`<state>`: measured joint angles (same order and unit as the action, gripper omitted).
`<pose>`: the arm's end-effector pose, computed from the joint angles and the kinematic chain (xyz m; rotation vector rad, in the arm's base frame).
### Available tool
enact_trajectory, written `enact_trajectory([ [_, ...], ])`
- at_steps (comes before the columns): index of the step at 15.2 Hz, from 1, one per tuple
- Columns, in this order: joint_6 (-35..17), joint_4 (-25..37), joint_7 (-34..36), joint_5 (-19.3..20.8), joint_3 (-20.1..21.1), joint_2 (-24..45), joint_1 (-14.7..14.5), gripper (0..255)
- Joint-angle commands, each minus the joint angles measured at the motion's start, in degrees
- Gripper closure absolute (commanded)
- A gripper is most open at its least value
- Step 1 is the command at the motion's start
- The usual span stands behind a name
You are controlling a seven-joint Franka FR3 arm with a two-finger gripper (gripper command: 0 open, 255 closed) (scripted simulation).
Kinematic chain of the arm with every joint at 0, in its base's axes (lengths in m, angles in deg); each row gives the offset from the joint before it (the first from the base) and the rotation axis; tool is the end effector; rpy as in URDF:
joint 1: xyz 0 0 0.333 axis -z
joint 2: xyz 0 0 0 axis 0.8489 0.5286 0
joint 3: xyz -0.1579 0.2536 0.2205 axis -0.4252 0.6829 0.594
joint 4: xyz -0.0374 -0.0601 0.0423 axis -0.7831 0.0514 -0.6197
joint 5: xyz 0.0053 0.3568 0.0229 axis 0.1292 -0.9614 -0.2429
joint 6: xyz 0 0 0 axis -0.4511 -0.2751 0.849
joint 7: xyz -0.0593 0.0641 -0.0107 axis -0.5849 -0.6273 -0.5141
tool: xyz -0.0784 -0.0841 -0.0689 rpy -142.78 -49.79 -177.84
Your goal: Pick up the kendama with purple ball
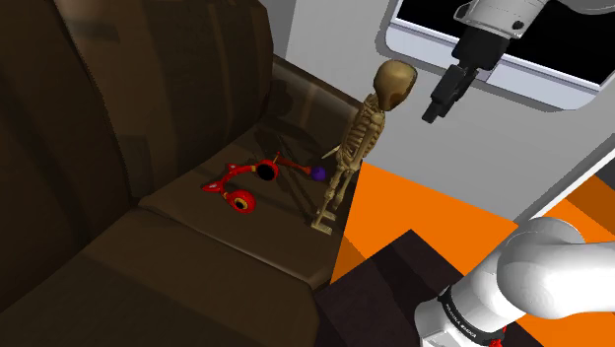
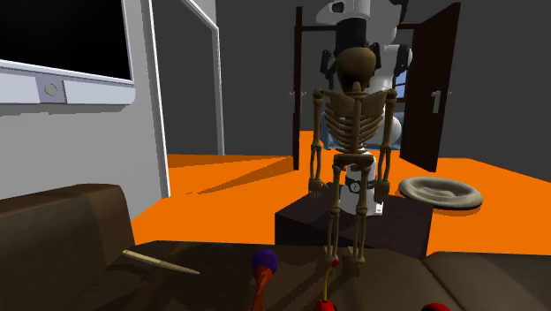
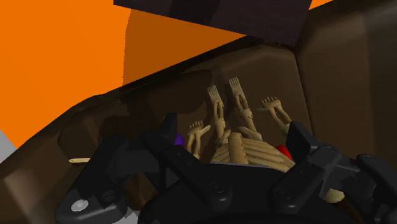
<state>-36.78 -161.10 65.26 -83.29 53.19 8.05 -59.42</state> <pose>0.2215 0.0334 0.6361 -3.0954 -0.2571 -0.0440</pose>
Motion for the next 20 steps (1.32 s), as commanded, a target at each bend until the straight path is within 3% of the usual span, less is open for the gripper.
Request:
enact_trajectory([
  [1,0.0,0.0,0.0,0.0,0.0,0.0,0.0,0],
  [10,-16.3,-4.5,-8.0,2.0,-2.5,12.4,-0.6,0],
  [20,-32.1,-1.5,-16.1,2.7,-4.5,31.6,-1.3,0],
])
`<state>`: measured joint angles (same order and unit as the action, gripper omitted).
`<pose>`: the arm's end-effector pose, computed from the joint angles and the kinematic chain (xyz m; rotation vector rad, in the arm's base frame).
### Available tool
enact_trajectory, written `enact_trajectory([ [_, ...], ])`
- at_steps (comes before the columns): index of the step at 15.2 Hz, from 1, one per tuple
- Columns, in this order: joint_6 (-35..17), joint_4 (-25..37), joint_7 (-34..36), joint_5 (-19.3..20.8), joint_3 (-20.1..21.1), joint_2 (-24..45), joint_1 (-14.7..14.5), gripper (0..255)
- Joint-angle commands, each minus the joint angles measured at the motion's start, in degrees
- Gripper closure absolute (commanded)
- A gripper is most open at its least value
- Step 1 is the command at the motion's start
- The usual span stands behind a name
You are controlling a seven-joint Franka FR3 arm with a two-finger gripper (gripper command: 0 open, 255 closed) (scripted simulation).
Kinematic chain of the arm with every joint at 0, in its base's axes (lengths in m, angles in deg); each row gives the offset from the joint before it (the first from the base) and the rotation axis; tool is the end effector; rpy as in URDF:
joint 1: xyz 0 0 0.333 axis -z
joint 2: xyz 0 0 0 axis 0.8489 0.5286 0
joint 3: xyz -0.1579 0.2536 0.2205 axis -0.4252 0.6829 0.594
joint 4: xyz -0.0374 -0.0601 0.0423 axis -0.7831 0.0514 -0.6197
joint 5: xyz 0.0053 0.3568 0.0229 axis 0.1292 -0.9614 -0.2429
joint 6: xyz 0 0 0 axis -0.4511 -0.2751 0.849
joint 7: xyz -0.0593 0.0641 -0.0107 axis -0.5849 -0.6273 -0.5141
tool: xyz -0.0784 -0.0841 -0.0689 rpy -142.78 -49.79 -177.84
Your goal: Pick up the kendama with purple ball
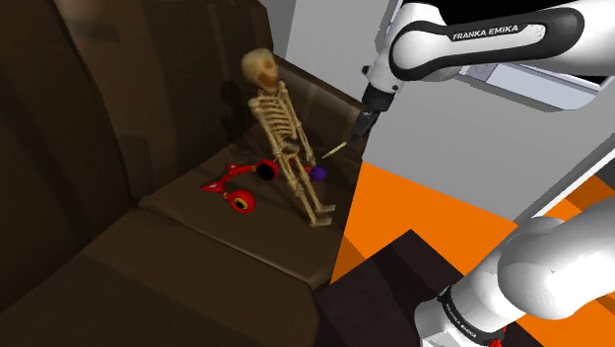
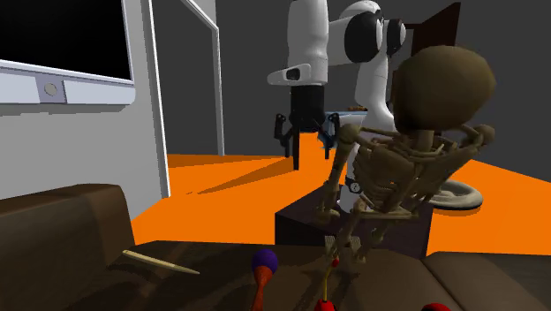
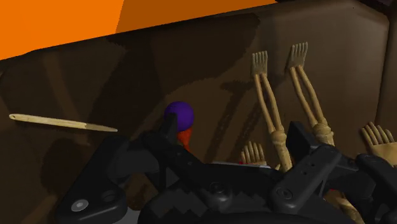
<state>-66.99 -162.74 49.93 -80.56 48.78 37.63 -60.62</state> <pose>0.4160 0.0078 0.5034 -3.0601 -0.5828 -0.0239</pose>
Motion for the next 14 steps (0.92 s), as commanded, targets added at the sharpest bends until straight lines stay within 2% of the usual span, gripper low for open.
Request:
enact_trajectory([
  [1,-3.2,0.9,-1.6,0.0,-0.2,4.1,-0.2,0],
  [8,-10.7,8.2,-6.9,-0.4,-0.5,19.3,-0.4,0],
  [14,-14.6,17.4,-10.8,-0.7,-0.1,32.5,-0.2,0],
])
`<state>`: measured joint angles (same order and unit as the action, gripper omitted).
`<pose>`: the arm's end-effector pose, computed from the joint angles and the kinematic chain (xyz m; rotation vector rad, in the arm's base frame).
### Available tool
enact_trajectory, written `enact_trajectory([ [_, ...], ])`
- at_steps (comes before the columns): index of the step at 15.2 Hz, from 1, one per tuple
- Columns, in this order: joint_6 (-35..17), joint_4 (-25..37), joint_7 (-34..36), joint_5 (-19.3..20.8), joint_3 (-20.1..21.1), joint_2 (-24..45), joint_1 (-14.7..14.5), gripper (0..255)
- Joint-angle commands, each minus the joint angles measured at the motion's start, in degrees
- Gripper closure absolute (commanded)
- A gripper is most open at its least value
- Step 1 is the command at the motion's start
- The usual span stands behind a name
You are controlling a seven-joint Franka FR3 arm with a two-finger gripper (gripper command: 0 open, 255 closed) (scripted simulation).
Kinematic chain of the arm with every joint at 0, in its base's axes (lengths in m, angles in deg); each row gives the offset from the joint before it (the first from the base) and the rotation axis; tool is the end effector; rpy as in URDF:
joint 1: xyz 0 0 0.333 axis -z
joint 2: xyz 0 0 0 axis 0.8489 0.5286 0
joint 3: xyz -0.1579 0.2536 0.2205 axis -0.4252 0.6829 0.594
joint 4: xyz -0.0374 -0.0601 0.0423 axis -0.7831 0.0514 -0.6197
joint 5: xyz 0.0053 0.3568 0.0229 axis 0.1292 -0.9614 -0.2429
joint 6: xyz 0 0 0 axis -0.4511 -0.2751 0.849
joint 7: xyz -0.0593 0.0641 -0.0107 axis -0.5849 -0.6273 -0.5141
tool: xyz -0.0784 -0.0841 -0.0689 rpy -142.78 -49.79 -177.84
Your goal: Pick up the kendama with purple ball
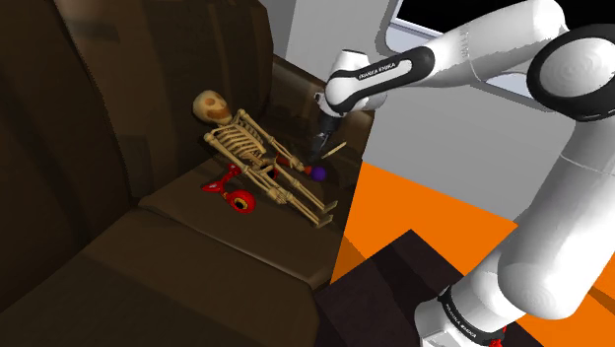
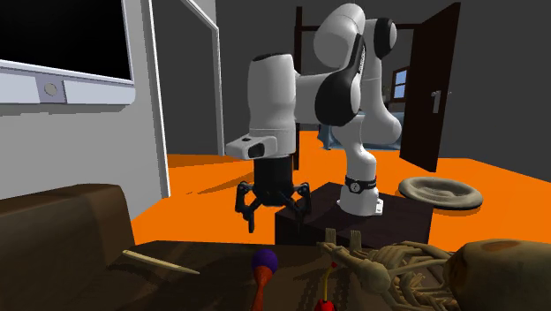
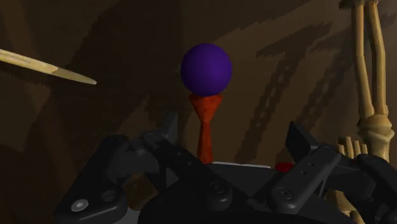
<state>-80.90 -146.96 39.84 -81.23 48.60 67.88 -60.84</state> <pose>0.5789 0.0123 0.3774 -3.0100 -0.8342 -0.0093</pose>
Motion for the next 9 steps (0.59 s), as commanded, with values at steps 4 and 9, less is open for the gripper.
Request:
enact_trajectory([
  [4,-1.9,9.2,-2.9,0.1,0.6,11.3,0.2,0],
  [9,-4.3,10.8,-3.4,0.1,0.8,15.3,0.3,0],
])
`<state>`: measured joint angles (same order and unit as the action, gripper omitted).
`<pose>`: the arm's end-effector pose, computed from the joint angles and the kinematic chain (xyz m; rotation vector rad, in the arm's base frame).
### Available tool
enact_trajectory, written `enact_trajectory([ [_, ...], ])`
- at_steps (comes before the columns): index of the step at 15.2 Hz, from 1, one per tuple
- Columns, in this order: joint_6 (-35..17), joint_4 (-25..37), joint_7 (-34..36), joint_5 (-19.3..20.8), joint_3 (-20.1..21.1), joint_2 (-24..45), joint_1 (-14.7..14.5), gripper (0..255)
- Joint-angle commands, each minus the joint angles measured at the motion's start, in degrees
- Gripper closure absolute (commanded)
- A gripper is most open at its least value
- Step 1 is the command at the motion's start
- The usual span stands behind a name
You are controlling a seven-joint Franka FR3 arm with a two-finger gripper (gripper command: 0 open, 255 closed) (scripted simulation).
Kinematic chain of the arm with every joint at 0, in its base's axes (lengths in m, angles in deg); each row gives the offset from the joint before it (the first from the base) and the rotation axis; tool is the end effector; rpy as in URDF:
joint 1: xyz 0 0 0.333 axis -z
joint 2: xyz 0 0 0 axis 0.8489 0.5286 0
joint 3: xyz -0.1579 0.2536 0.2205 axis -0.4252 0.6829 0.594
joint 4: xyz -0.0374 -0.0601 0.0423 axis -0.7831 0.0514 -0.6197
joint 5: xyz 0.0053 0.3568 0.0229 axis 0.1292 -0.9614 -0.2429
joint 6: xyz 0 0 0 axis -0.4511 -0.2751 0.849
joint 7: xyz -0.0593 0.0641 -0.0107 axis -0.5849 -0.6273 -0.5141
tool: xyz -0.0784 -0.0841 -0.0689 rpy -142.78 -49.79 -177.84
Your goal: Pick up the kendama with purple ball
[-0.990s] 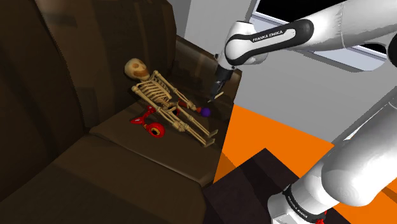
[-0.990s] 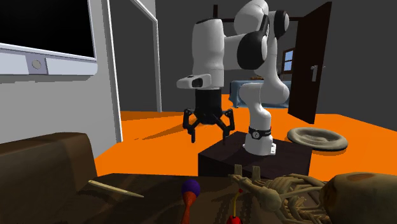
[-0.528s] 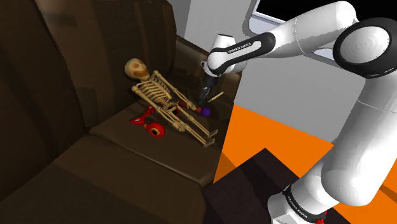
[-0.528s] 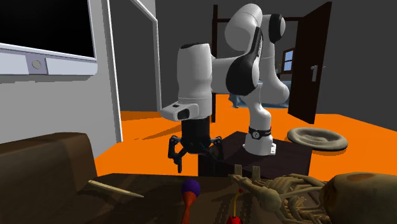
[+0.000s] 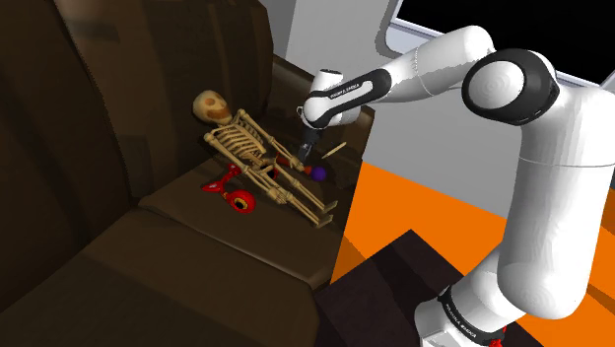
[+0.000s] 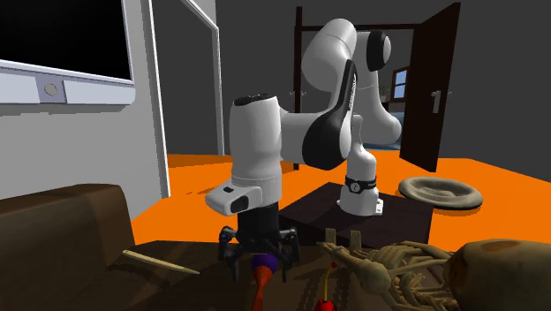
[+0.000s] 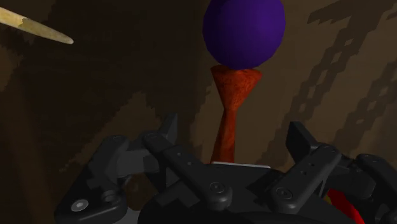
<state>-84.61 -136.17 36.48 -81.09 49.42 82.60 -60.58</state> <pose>0.6470 0.0195 0.3008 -2.9818 -0.9392 -0.0025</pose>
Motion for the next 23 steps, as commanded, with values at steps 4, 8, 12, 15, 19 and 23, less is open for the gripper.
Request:
enact_trajectory([
  [4,-2.6,-0.1,-0.2,-0.1,0.1,2.4,0.1,0],
  [8,-2.5,-0.1,-0.2,-0.1,0.0,2.4,0.1,255],
  [12,-2.5,-0.1,-0.2,-0.1,0.0,2.4,0.1,255],
  [15,-2.6,-0.1,-0.2,-0.1,0.1,2.4,0.1,255],
  [19,-0.3,0.0,-0.1,0.0,0.0,0.4,0.0,255],
  [23,2.0,0.4,0.0,0.1,0.0,-1.6,0.0,255],
])
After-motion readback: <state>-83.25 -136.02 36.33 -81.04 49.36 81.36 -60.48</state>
